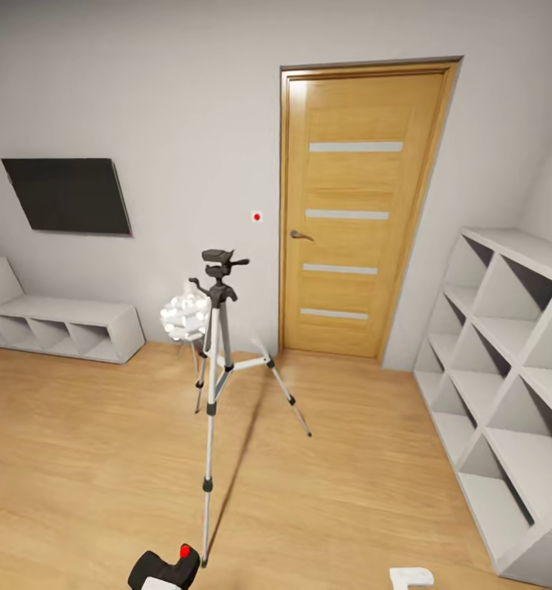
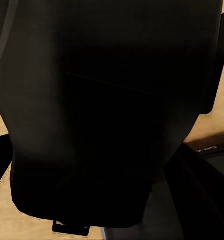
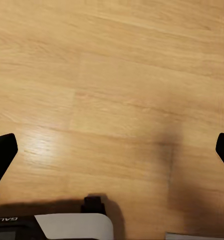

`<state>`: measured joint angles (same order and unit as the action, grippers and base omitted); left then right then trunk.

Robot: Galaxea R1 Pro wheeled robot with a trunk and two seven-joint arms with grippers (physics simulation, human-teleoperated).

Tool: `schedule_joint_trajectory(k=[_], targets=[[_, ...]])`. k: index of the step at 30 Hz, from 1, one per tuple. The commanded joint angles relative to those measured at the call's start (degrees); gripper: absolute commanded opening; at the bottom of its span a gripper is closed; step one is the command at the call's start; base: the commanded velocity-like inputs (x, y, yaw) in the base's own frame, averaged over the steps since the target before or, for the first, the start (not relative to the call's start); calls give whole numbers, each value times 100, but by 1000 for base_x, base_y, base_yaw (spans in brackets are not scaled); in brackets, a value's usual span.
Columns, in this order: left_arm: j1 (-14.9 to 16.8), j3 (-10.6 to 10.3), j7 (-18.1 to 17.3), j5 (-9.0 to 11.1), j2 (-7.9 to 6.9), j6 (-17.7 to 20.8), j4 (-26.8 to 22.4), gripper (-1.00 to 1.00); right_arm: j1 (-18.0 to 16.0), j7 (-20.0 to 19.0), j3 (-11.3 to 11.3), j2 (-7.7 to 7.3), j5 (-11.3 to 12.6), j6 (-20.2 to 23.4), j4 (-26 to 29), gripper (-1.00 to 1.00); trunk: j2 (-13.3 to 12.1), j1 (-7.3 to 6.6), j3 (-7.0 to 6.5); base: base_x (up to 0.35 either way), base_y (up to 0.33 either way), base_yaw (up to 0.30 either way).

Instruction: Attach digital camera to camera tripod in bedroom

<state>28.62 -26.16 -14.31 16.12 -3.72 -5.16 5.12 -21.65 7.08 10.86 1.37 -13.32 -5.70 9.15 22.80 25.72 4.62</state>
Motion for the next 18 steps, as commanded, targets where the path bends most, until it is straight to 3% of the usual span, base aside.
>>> schedule_joint_trajectory(k=[1, 18], targets=[[11, -47, -33, 58, 3, -38, 24, -100, -6, 13, 48, 4, -58, -19, -8, 100, 12, 7, 12, 332, -92, -16], [-13, -47, -30, 58, 3, -38, 24, -100, -6, 13, 48, 4, -57, -28, -10, 100, 12, 7, -83, 310, -133, -168]])
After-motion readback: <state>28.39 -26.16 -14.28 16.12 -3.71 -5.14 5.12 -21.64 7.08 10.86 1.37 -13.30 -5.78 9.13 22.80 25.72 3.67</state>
